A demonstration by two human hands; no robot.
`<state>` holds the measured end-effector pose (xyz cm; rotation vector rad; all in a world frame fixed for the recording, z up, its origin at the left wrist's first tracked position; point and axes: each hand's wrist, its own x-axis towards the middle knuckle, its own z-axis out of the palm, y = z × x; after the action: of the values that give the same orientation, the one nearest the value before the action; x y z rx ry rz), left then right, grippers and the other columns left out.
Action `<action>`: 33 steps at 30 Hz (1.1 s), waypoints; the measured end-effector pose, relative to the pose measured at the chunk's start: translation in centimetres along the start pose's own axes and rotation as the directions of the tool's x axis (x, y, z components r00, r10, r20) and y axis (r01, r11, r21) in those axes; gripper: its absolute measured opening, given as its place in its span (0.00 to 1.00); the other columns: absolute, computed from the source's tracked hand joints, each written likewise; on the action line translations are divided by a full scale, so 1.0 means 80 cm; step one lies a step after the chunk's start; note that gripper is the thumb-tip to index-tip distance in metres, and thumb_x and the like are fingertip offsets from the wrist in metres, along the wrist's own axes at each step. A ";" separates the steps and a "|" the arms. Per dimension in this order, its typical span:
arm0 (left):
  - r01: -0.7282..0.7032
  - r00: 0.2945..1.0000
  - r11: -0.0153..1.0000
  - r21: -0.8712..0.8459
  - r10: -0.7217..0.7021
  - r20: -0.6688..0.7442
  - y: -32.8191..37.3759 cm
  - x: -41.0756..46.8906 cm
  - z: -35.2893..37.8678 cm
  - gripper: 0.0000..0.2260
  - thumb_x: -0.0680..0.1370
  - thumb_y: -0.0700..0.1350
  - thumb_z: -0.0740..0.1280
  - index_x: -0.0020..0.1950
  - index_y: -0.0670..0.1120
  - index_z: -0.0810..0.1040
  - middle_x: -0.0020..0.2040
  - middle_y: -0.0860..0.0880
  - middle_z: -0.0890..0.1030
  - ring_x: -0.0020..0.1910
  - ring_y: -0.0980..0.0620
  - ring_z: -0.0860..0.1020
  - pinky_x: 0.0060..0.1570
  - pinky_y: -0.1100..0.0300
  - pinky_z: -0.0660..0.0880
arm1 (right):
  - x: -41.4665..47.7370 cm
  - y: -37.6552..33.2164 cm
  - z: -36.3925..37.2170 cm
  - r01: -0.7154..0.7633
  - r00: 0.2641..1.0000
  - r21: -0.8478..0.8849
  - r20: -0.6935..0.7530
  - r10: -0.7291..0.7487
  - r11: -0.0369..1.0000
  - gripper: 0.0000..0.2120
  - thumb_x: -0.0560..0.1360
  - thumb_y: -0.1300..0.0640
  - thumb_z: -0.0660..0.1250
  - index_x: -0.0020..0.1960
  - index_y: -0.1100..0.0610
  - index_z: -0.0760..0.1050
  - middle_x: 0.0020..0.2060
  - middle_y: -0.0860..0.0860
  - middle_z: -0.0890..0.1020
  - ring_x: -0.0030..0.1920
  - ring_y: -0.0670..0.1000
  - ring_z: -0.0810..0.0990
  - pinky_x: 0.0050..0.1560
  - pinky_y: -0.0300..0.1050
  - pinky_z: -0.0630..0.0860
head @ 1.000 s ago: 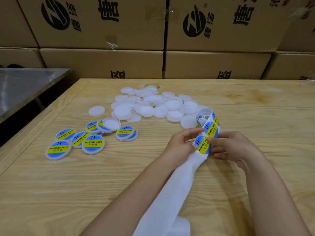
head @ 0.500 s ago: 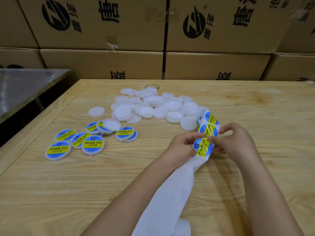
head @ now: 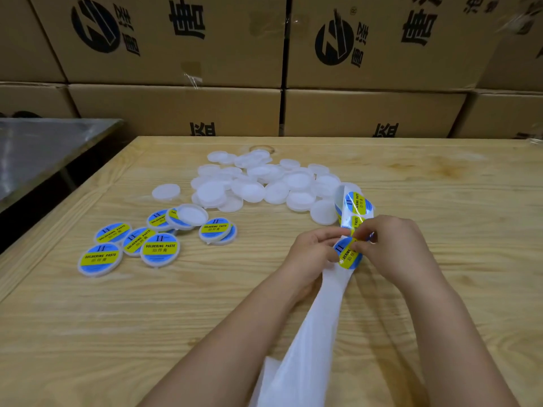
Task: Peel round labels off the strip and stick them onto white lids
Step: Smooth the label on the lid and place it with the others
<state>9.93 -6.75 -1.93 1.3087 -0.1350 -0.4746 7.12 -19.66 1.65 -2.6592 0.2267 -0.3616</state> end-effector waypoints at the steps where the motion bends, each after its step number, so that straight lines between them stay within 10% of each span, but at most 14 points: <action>1: 0.000 1.000 1.000 -0.005 0.000 -0.008 0.001 0.000 0.000 0.22 0.68 0.23 0.55 0.54 0.39 0.79 0.49 0.41 0.82 0.46 0.47 0.79 0.52 0.57 0.76 | 0.000 -0.001 0.000 -0.004 1.000 0.019 -0.009 0.005 1.000 0.04 0.68 0.60 0.74 0.43 0.55 0.82 0.41 0.52 0.82 0.43 0.52 0.78 0.44 0.43 0.71; 11: 0.037 0.996 0.999 -0.018 -0.038 -0.079 0.006 0.003 0.007 0.10 0.77 0.38 0.59 0.43 0.42 0.80 0.38 0.46 0.82 0.33 0.53 0.80 0.34 0.64 0.76 | -0.011 0.005 -0.029 -0.050 0.992 0.139 0.118 0.034 0.989 0.05 0.67 0.58 0.75 0.35 0.55 0.81 0.35 0.48 0.82 0.40 0.47 0.79 0.34 0.33 0.70; 19: -0.123 0.979 0.886 0.447 0.181 -0.088 -0.013 0.004 0.008 0.12 0.75 0.36 0.62 0.55 0.45 0.81 0.53 0.47 0.83 0.53 0.54 0.80 0.57 0.59 0.74 | -0.032 0.004 -0.072 -0.029 0.979 0.081 0.202 0.013 0.996 0.07 0.68 0.53 0.73 0.33 0.49 0.78 0.39 0.43 0.81 0.36 0.37 0.73 0.34 0.39 0.65; 23: -0.308 0.937 0.666 0.679 0.337 0.094 -0.027 -0.003 0.013 0.17 0.74 0.37 0.63 0.63 0.47 0.77 0.54 0.47 0.81 0.53 0.51 0.78 0.56 0.62 0.72 | -0.037 -0.015 -0.083 0.045 0.999 0.216 -0.008 -0.044 0.975 0.07 0.69 0.51 0.72 0.33 0.48 0.78 0.33 0.42 0.82 0.36 0.40 0.78 0.34 0.40 0.68; 27: -0.252 0.870 0.276 0.927 0.485 0.092 -0.030 -0.005 0.016 0.18 0.74 0.48 0.65 0.64 0.48 0.73 0.55 0.47 0.79 0.55 0.47 0.74 0.53 0.55 0.69 | -0.011 -0.061 -0.034 0.008 1.000 0.705 -0.026 0.014 0.709 0.03 0.72 0.54 0.71 0.39 0.51 0.79 0.34 0.47 0.82 0.36 0.44 0.79 0.34 0.36 0.75; 33: -0.121 0.828 0.579 0.806 0.506 -0.240 -0.016 0.004 -0.003 0.08 0.76 0.42 0.61 0.52 0.46 0.78 0.50 0.48 0.80 0.51 0.50 0.77 0.51 0.56 0.72 | 0.001 -0.068 0.079 0.023 0.955 0.815 -0.190 0.229 0.579 0.09 0.76 0.61 0.63 0.50 0.48 0.73 0.54 0.56 0.78 0.45 0.47 0.77 0.48 0.41 0.74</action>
<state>9.97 -6.85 -3.23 2.1628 -0.1965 0.2867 9.58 -12.31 -1.36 -1.6508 0.2280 -0.6243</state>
